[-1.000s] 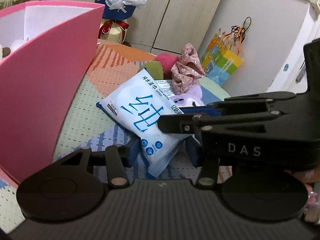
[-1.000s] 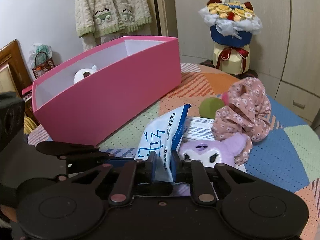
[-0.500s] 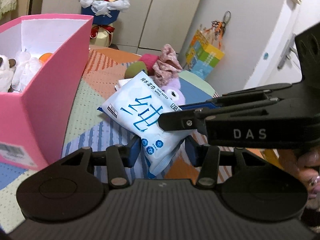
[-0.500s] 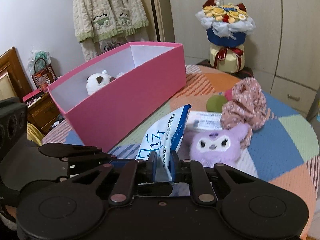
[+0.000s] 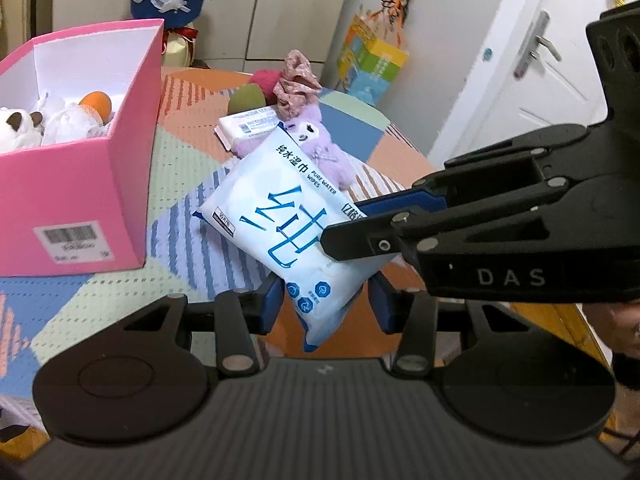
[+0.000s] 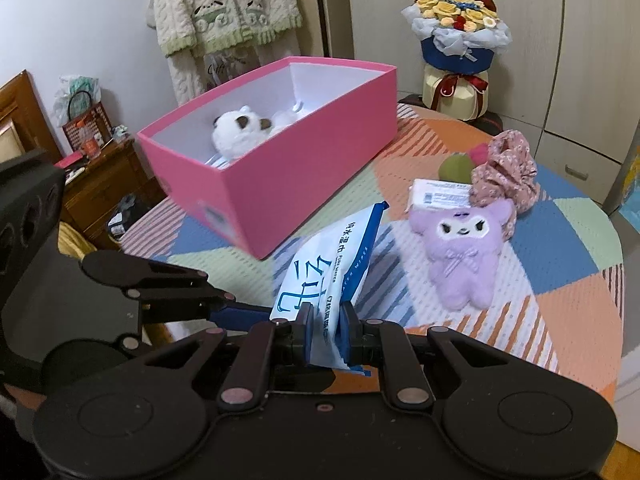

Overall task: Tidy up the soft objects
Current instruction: 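Lift the wet-wipe pack with the right gripper and carry it over the pink box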

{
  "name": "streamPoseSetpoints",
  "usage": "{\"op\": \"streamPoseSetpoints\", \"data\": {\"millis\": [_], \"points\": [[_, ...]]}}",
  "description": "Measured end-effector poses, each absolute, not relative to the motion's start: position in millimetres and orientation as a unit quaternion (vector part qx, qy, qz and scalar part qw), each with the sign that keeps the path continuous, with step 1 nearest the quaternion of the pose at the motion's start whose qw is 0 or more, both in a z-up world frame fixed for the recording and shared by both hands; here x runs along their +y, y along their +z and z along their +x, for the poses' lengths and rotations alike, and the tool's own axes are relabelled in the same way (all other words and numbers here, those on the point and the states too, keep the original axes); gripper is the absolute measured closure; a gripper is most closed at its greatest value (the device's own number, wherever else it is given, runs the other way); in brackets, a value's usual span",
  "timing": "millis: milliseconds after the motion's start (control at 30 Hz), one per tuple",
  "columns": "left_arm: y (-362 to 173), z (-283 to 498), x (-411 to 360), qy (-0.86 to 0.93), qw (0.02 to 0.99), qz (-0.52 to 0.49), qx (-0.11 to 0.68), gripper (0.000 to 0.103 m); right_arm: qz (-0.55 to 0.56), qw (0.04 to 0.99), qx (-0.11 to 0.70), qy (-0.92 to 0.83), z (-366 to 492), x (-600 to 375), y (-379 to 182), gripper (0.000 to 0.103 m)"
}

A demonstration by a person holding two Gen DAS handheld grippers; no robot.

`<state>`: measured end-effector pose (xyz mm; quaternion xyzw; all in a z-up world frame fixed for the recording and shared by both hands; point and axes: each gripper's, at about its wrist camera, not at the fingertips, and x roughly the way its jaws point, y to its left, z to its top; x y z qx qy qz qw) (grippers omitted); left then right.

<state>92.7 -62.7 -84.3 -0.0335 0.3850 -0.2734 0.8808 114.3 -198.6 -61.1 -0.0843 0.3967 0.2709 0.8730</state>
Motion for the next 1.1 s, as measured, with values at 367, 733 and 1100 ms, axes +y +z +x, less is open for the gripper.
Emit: {"op": "streamPoseSetpoints", "data": {"millis": [367, 733, 1100], "points": [[-35, 42, -26, -0.280, 0.890, 0.017, 0.360, 0.059, -0.105, 0.866, 0.380, 0.308, 67, -164, -13, 0.086], [6, 32, 19, -0.255, 0.913, 0.055, 0.314, 0.060, -0.098, 0.870, 0.327, 0.356, 61, -124, 25, 0.086], [11, 103, 46, -0.255, 0.917, 0.052, 0.302, 0.060, -0.069, 0.876, 0.322, 0.352, 119, -95, 37, 0.086]]}}
